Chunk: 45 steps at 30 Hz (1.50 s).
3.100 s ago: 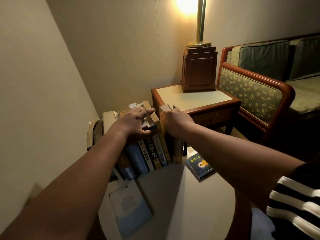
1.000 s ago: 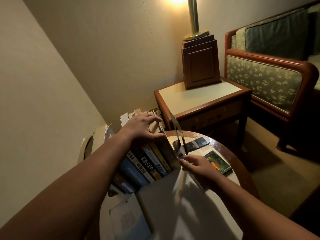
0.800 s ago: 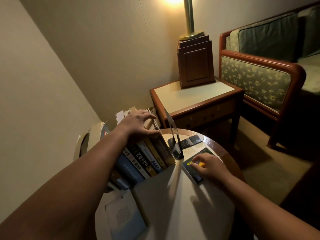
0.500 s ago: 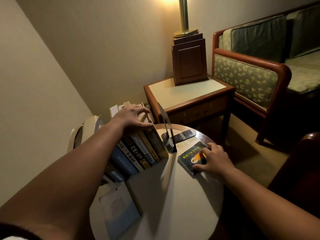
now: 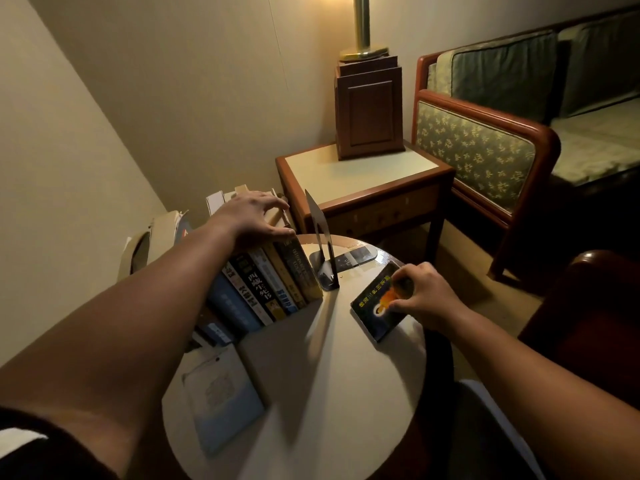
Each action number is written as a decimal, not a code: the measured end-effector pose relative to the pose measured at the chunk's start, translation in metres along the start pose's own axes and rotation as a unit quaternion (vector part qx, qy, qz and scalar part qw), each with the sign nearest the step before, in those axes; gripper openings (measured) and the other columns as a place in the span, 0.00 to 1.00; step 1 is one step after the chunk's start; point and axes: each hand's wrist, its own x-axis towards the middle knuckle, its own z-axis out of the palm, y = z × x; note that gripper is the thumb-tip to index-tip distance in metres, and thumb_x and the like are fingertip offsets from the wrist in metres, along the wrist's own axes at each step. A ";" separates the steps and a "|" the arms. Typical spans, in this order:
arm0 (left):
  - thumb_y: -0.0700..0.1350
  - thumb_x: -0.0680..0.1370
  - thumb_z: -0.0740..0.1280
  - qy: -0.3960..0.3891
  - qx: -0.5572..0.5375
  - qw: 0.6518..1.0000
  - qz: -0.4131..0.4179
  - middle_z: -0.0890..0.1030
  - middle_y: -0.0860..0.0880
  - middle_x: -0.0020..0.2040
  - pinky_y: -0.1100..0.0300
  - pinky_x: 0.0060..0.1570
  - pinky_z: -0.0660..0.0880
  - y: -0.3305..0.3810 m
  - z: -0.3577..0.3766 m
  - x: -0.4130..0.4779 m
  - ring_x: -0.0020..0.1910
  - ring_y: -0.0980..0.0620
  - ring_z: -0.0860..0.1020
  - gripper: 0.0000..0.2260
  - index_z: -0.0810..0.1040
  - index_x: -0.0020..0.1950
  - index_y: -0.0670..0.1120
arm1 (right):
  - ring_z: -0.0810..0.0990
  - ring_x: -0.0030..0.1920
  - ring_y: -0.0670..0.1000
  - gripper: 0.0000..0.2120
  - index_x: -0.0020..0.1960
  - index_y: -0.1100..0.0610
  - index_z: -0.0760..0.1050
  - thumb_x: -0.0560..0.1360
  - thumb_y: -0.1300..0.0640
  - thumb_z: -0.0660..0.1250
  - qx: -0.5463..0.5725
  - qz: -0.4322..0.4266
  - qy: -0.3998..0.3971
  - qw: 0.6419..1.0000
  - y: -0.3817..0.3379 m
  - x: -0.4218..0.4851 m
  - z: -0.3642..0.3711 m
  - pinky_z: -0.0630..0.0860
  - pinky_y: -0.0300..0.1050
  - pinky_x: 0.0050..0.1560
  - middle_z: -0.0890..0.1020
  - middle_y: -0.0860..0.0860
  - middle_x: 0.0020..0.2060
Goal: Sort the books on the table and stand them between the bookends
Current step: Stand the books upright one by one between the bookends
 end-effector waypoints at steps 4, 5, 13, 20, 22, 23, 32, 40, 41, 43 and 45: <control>0.64 0.71 0.71 -0.004 0.002 1.000 -0.004 0.69 0.47 0.74 0.40 0.67 0.68 0.001 -0.001 -0.002 0.71 0.43 0.68 0.31 0.70 0.71 0.56 | 0.74 0.60 0.53 0.16 0.57 0.48 0.75 0.73 0.60 0.75 0.049 -0.092 0.010 0.994 -0.027 -0.008 -0.004 0.82 0.40 0.44 0.71 0.49 0.56; 0.64 0.71 0.71 -0.003 0.005 1.000 -0.003 0.69 0.47 0.74 0.41 0.67 0.68 0.002 -0.001 -0.002 0.70 0.43 0.68 0.31 0.70 0.71 0.56 | 0.73 0.61 0.53 0.17 0.59 0.49 0.76 0.73 0.60 0.74 0.033 -0.113 0.015 0.993 -0.033 -0.011 -0.003 0.83 0.45 0.48 0.71 0.50 0.57; 0.65 0.70 0.70 -0.008 0.014 1.000 -0.005 0.69 0.47 0.74 0.42 0.68 0.67 0.005 -0.003 -0.004 0.71 0.43 0.67 0.32 0.70 0.71 0.56 | 0.76 0.63 0.59 0.36 0.74 0.42 0.61 0.74 0.68 0.68 -0.053 -0.135 -0.097 0.985 -0.061 -0.036 0.012 0.82 0.55 0.51 0.73 0.55 0.67; 0.65 0.71 0.70 -0.007 0.009 1.000 -0.003 0.70 0.46 0.73 0.42 0.67 0.68 0.005 -0.003 -0.004 0.70 0.43 0.68 0.32 0.70 0.71 0.55 | 0.79 0.62 0.60 0.34 0.76 0.50 0.64 0.75 0.69 0.68 -0.037 -0.217 -0.032 0.975 -0.067 -0.041 0.020 0.82 0.52 0.52 0.78 0.57 0.64; 0.65 0.70 0.70 -0.003 0.005 1.000 -0.002 0.70 0.47 0.73 0.42 0.67 0.69 0.004 -0.002 -0.005 0.69 0.43 0.69 0.32 0.71 0.71 0.55 | 0.80 0.61 0.60 0.31 0.75 0.54 0.67 0.74 0.70 0.68 -0.034 -0.240 -0.006 0.970 -0.076 -0.041 0.022 0.82 0.51 0.53 0.80 0.57 0.63; 0.65 0.71 0.70 -0.003 0.003 1.000 -0.001 0.70 0.46 0.73 0.42 0.67 0.69 0.005 -0.003 -0.005 0.70 0.43 0.68 0.31 0.71 0.71 0.55 | 0.81 0.59 0.60 0.30 0.74 0.56 0.68 0.75 0.70 0.67 -0.031 -0.244 0.009 0.969 -0.081 -0.039 0.024 0.82 0.51 0.52 0.80 0.59 0.62; 0.64 0.71 0.70 0.001 0.007 1.000 0.005 0.70 0.47 0.73 0.43 0.67 0.69 0.006 -0.002 -0.005 0.70 0.44 0.68 0.31 0.71 0.72 0.54 | 0.82 0.57 0.59 0.33 0.76 0.57 0.63 0.74 0.69 0.68 -0.048 -0.239 0.039 0.969 -0.104 0.007 0.059 0.83 0.52 0.50 0.80 0.59 0.61; 0.65 0.71 0.69 0.005 0.016 1.000 0.013 0.70 0.48 0.73 0.43 0.66 0.69 0.004 -0.002 -0.005 0.69 0.44 0.69 0.31 0.71 0.71 0.56 | 0.81 0.56 0.60 0.34 0.76 0.52 0.63 0.74 0.65 0.70 0.049 -0.180 0.038 0.982 -0.115 0.032 0.067 0.82 0.57 0.50 0.81 0.59 0.57; 0.65 0.72 0.69 0.006 0.018 1.000 0.014 0.70 0.48 0.74 0.43 0.66 0.69 0.004 -0.002 -0.005 0.69 0.45 0.69 0.30 0.71 0.71 0.56 | 0.81 0.57 0.59 0.33 0.76 0.49 0.63 0.75 0.65 0.70 0.052 -0.172 0.035 0.983 -0.115 0.034 0.069 0.82 0.57 0.50 0.81 0.58 0.58; 0.64 0.72 0.69 0.005 0.022 1.000 0.017 0.69 0.48 0.74 0.43 0.67 0.69 0.004 -0.003 -0.005 0.70 0.45 0.69 0.30 0.70 0.72 0.55 | 0.79 0.59 0.59 0.34 0.77 0.47 0.60 0.76 0.64 0.69 0.074 -0.143 0.022 0.987 -0.115 0.038 0.076 0.82 0.58 0.52 0.79 0.58 0.61; 0.64 0.72 0.69 0.004 0.025 1.000 0.018 0.69 0.48 0.74 0.43 0.67 0.69 0.004 -0.003 -0.005 0.70 0.45 0.69 0.31 0.70 0.72 0.55 | 0.77 0.62 0.55 0.34 0.76 0.48 0.61 0.75 0.65 0.69 0.138 -0.095 -0.014 0.986 -0.114 0.039 0.083 0.81 0.57 0.57 0.77 0.56 0.64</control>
